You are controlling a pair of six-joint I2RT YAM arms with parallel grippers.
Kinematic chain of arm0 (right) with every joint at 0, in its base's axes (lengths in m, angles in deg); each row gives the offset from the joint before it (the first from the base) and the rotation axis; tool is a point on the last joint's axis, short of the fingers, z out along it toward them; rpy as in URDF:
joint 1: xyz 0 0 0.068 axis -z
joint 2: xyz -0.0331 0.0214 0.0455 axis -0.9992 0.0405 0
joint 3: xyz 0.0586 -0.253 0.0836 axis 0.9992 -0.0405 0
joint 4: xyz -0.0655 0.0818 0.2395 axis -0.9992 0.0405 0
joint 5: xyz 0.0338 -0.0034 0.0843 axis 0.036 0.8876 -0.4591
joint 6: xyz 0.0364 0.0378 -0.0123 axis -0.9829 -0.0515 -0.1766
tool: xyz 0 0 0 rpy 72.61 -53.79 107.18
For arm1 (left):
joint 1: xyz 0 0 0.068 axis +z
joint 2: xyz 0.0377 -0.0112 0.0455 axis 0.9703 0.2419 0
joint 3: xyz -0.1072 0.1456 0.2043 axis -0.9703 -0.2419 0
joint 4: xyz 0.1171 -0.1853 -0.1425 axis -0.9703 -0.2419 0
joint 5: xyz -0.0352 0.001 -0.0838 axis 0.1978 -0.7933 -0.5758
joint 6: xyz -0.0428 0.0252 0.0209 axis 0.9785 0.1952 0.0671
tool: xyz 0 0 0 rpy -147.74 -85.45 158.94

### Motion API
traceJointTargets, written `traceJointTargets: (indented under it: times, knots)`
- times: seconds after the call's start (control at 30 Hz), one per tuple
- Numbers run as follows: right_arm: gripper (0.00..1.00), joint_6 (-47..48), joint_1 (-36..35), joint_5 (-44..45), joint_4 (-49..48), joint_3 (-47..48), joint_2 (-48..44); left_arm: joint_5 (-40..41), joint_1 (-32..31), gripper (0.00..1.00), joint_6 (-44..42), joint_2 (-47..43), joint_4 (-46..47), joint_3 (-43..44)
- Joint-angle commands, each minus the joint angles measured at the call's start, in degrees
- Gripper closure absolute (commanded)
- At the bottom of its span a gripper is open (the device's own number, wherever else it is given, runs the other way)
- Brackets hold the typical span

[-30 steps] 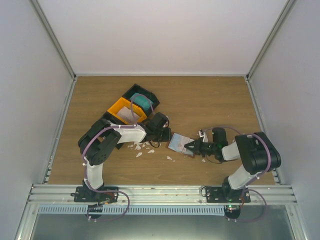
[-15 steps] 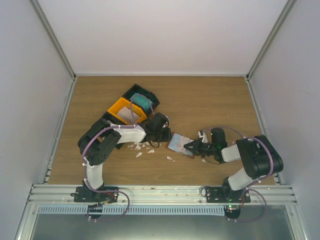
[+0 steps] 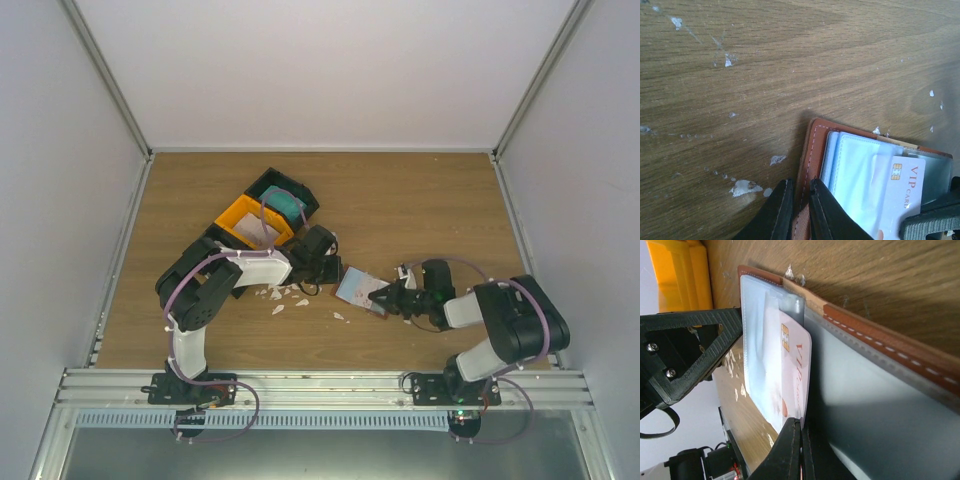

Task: Put the credit cards into the card holder
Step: Insert the credit card into the card holder.

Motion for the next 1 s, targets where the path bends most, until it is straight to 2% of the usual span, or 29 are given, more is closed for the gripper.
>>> traceJointTargets:
  times: [0.0,0.33,0.57,0.83,0.97]
  knots:
    - [1.00,0.01,-1.52,0.81,3.23,-0.99,5.22,0.07,-0.43,0.87,-0.86,1.88,-5.85,-1.39]
    - [0.98,-1.63,-2.29,2.97,-2.11,0.61,7.98,-0.90,-0.51,0.87,-0.69,1.63,-5.48,-2.02]
    - [0.98,-4.67,-3.64,6.56,-5.73,-1.03,6.12,-0.82,-0.62,0.87,-0.44,1.33,-5.29,-2.44]
    - [0.98,-2.75,-3.64,12.34,1.94,-1.77,-3.12,-0.18,-0.62,0.87,-0.51,1.26,-5.56,-2.58]
    - [0.98,-3.01,-3.68,11.81,1.26,-1.94,-3.06,-0.19,-0.62,0.87,-0.52,1.35,-5.45,-2.49]
